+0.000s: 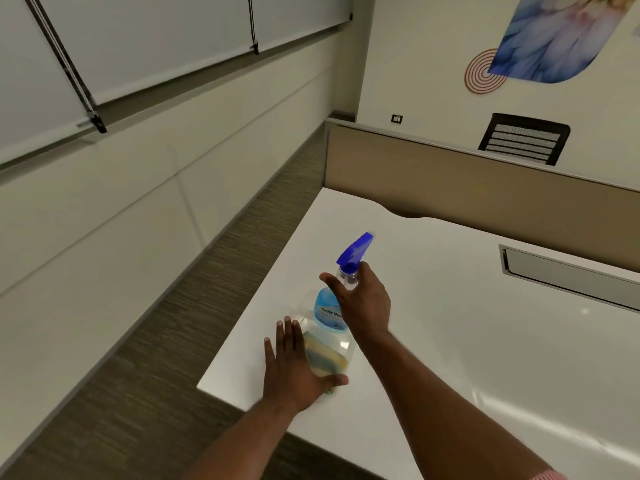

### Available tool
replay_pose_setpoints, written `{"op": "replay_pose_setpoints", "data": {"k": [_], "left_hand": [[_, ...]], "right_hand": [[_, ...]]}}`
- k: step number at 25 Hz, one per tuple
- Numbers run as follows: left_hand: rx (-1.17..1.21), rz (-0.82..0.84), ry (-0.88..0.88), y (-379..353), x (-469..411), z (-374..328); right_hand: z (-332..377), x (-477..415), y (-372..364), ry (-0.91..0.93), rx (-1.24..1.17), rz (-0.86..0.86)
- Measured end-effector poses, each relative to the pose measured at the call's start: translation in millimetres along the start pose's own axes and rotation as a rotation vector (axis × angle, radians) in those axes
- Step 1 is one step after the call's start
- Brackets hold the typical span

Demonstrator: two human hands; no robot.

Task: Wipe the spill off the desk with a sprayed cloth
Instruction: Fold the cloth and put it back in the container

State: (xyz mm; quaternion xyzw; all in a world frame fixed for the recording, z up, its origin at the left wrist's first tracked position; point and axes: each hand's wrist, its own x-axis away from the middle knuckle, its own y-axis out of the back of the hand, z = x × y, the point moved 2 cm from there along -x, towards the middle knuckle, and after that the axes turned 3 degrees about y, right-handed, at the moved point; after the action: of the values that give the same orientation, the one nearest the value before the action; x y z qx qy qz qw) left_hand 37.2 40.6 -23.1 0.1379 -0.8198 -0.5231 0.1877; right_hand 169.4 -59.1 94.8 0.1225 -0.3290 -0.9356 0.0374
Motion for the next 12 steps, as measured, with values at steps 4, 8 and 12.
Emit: {"op": "replay_pose_setpoints", "data": {"k": [4, 8, 12], "left_hand": [[-0.022, -0.025, 0.005, 0, 0, -1], [-0.036, -0.014, 0.0, 1, 0, -2], [-0.067, 0.0, -0.01, 5, 1, -3]], "right_hand": [[-21, 9, -22, -0.074, 0.021, 0.021], [-28, 11, -29, -0.117, 0.044, 0.022], [-27, 14, -29, -0.132, 0.046, 0.047]]}}
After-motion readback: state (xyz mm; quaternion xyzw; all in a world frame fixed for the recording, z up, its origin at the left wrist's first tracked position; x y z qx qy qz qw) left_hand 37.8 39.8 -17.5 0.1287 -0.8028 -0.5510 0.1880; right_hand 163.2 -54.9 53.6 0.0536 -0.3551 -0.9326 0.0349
